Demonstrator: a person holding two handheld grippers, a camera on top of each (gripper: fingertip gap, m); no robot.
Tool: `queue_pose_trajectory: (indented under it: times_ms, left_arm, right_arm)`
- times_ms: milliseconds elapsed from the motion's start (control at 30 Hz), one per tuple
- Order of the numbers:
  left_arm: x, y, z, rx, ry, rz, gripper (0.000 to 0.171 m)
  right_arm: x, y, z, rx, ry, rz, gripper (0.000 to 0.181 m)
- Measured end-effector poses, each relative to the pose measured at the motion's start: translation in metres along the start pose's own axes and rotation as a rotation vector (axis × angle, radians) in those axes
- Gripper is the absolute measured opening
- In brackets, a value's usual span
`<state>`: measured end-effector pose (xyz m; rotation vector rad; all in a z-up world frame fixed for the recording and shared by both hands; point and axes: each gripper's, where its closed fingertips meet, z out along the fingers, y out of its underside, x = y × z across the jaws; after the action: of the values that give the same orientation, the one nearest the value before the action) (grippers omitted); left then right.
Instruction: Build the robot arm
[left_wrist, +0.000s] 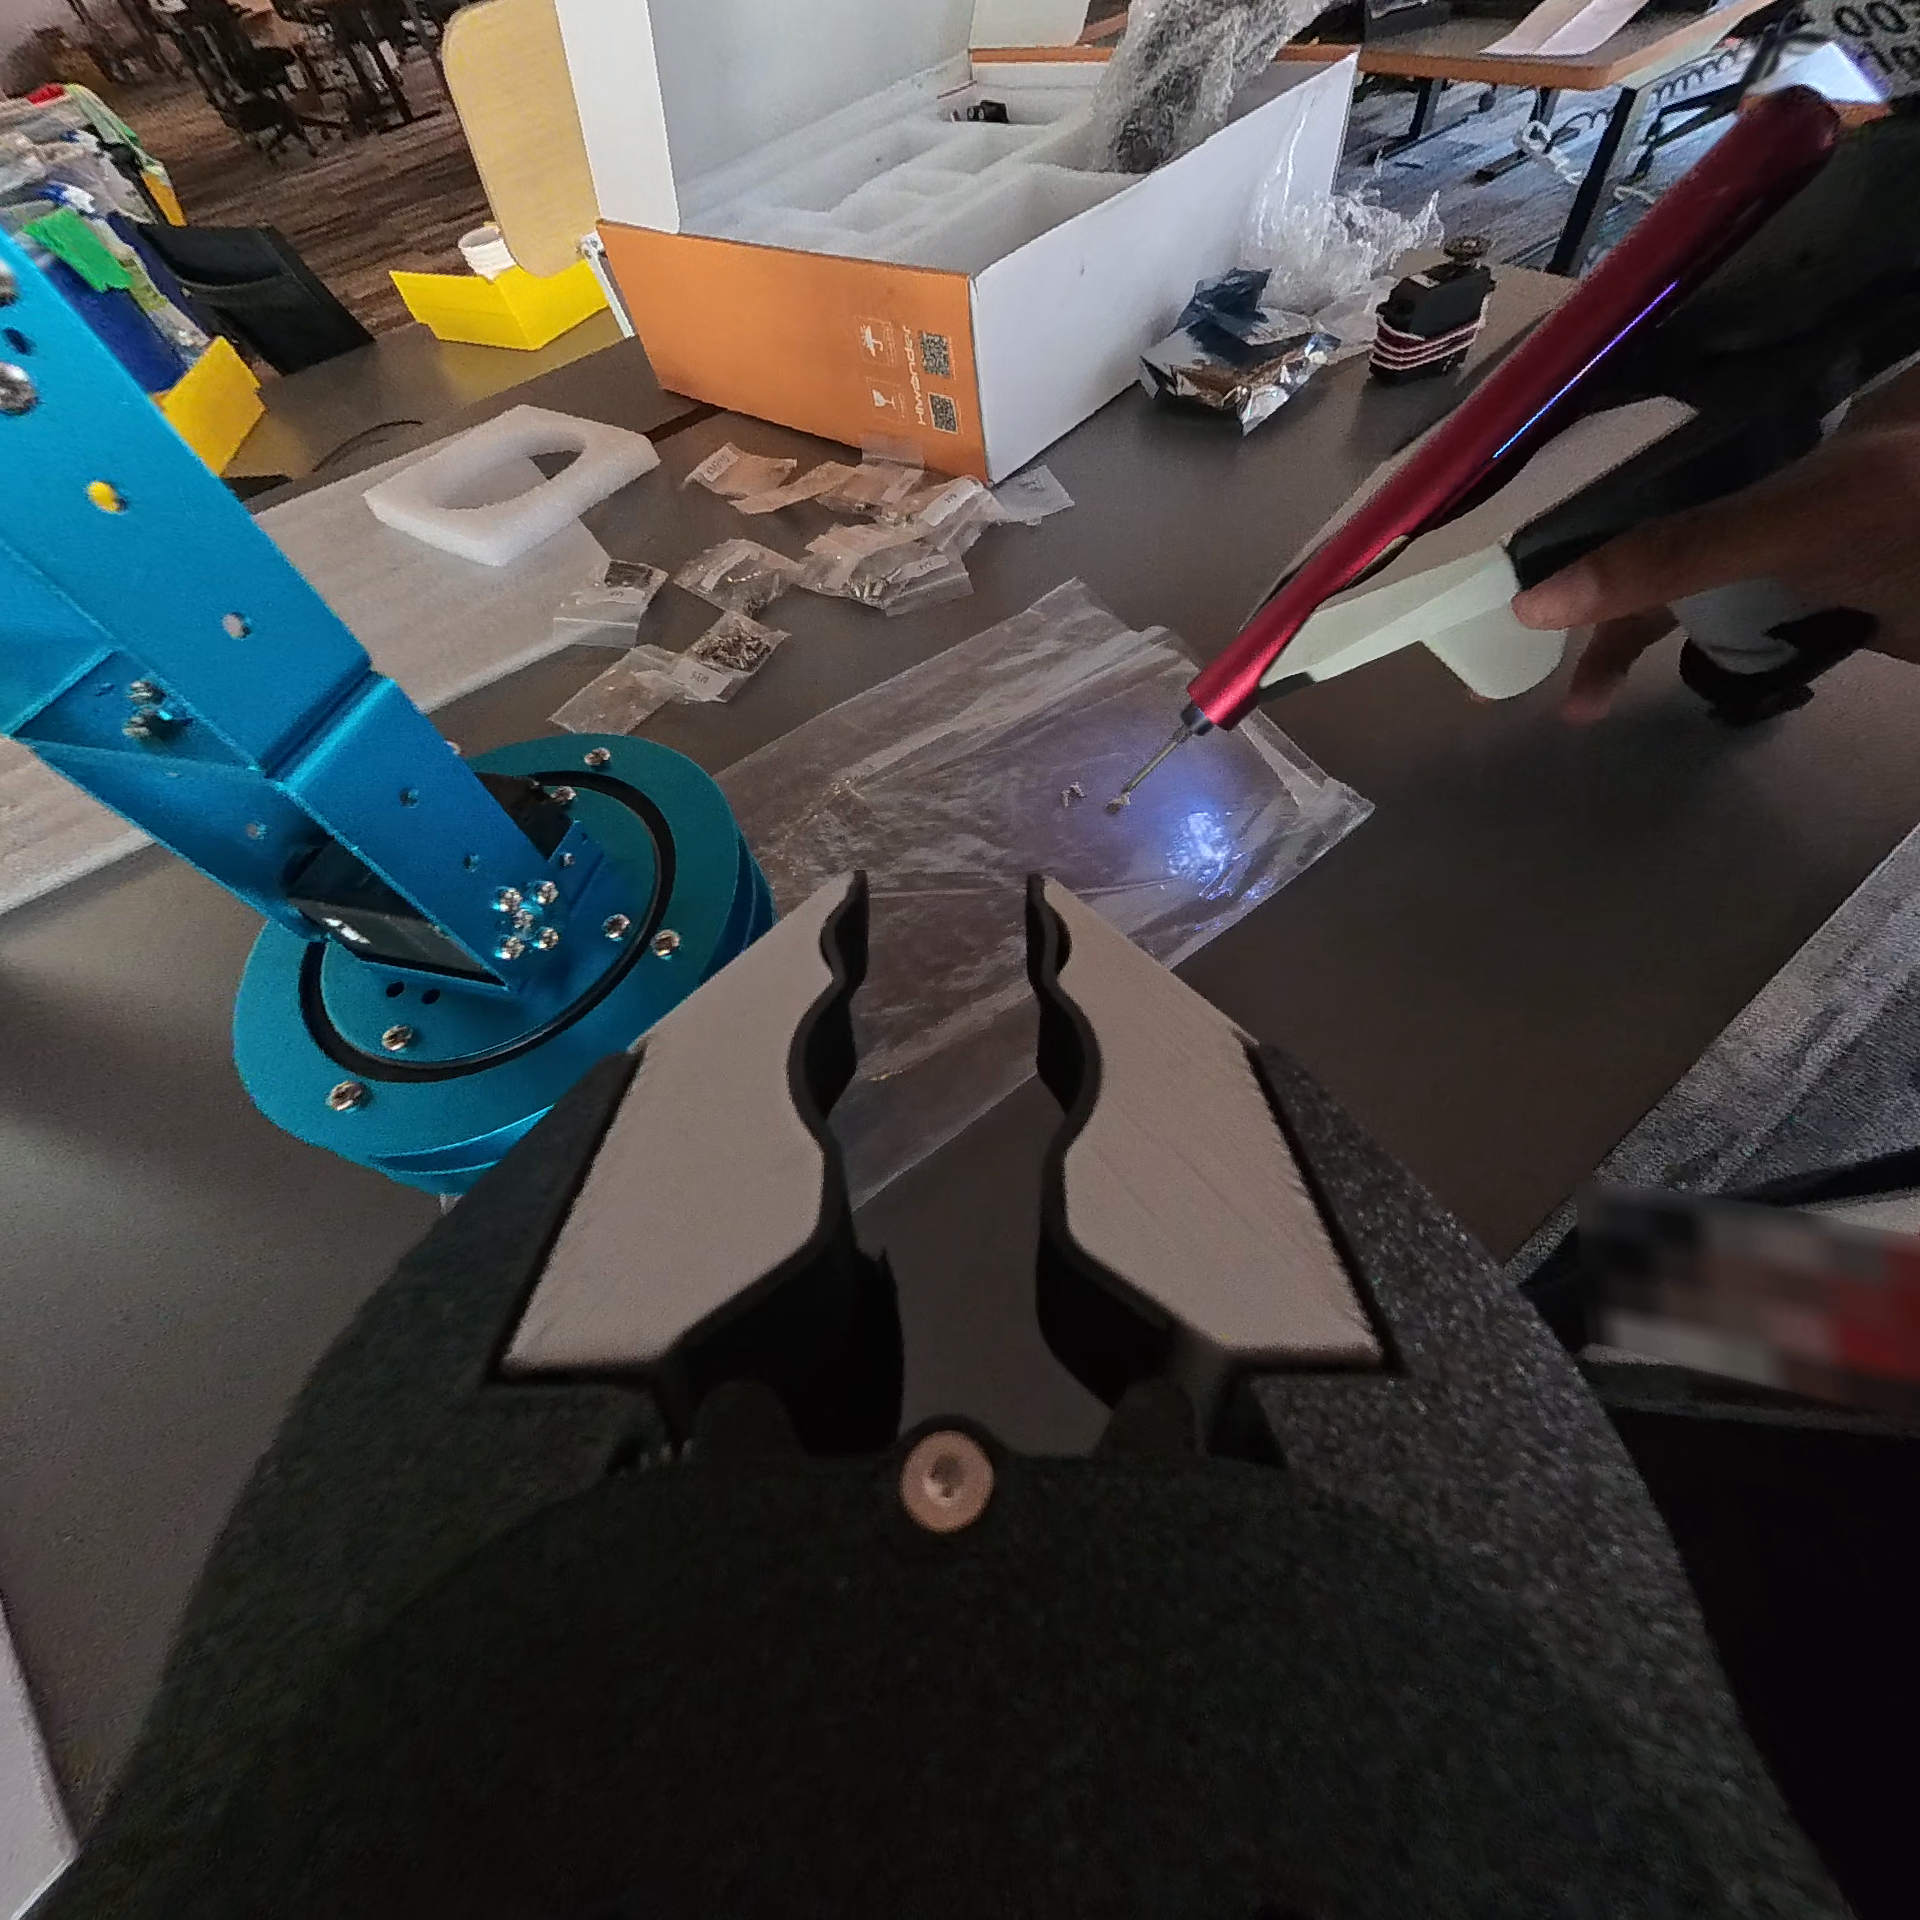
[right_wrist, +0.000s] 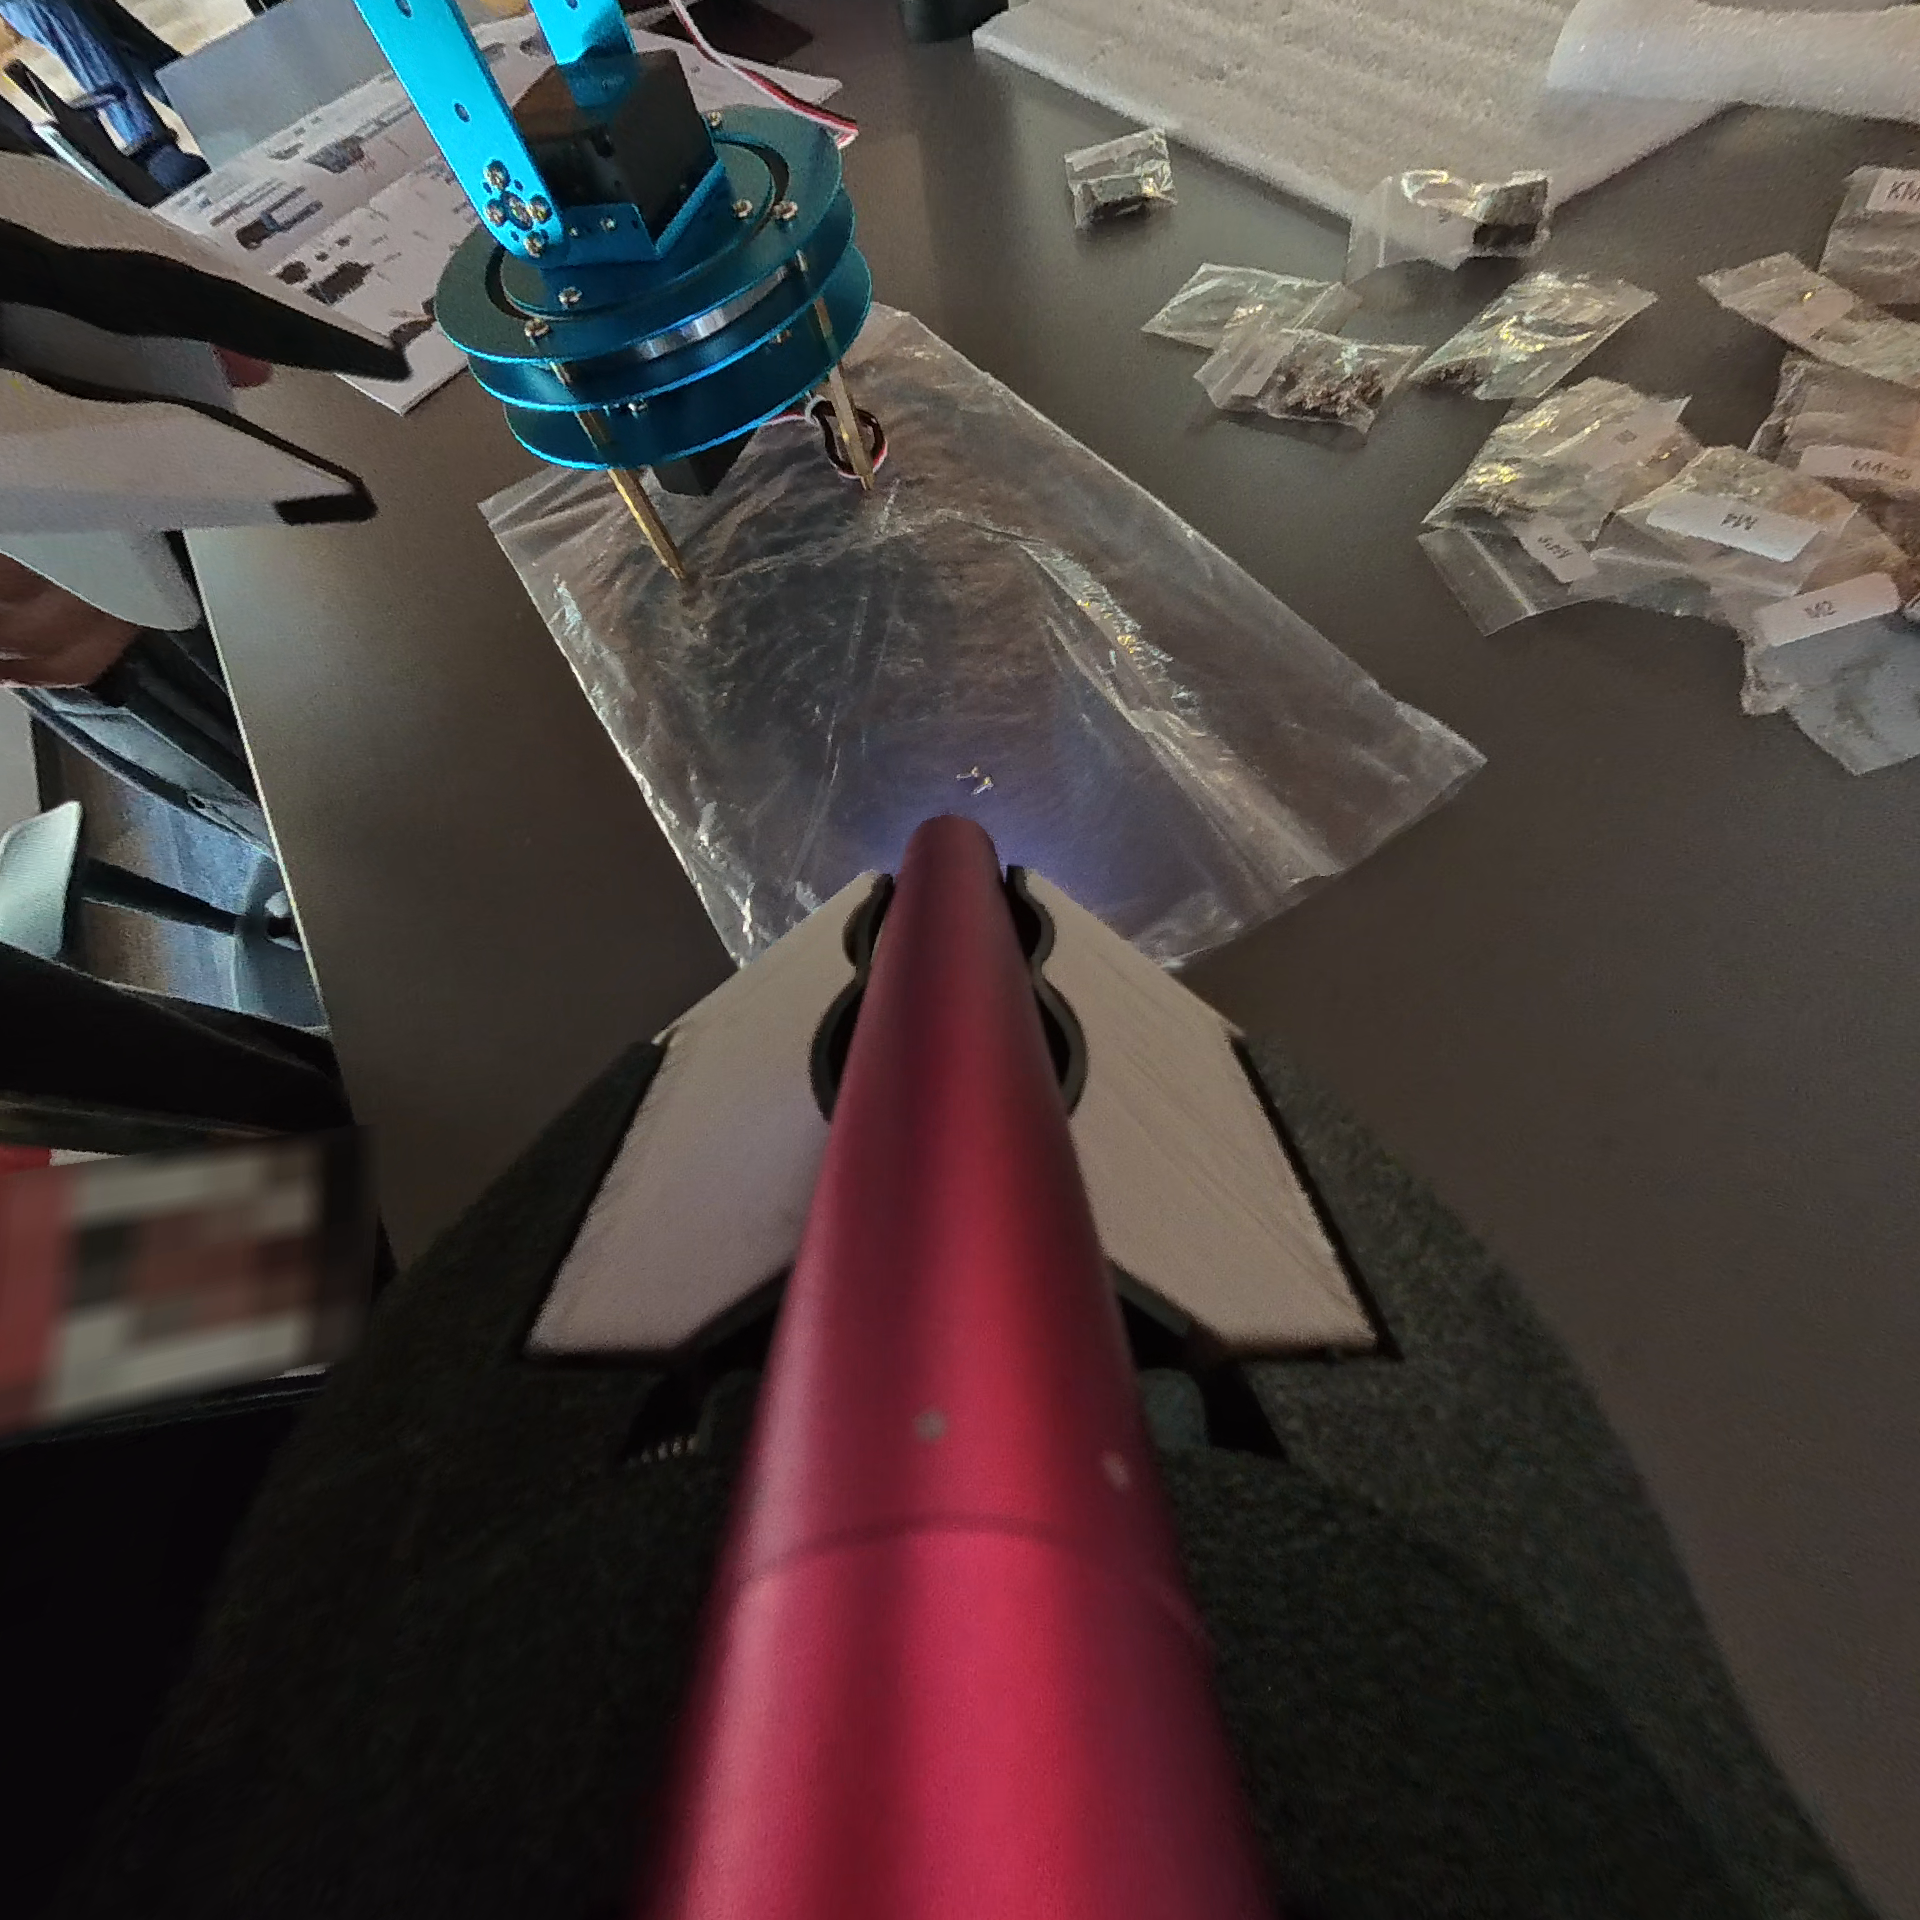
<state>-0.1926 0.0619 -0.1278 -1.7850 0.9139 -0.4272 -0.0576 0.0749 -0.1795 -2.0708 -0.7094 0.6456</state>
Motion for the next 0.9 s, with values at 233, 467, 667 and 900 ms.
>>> queue_pose_trajectory:
  times_ms: [233, 467, 667, 900]
  left_arm:
    - [0.018, 0.007, 0.018, -0.067, 0.088, 0.009, 0.030]
    - [0.044, 0.025, 0.038, -0.167, 0.198, 0.049, 0.030]
    - [0.060, 0.034, 0.059, -0.255, 0.276, 0.171, 0.027]
    - [0.068, 0.017, 0.080, -0.223, 0.324, 0.103, 0.022]
  right_arm:
    - [-0.006, 0.008, -0.007, -0.029, -0.017, 0.029, 0.023]
    - [-0.017, 0.016, -0.013, -0.038, -0.058, 0.055, 0.023]
    - [-0.023, 0.005, -0.018, 0.031, -0.116, 0.150, 0.023]
    - [-0.025, -0.015, -0.027, 0.133, -0.167, 0.231, 0.023]
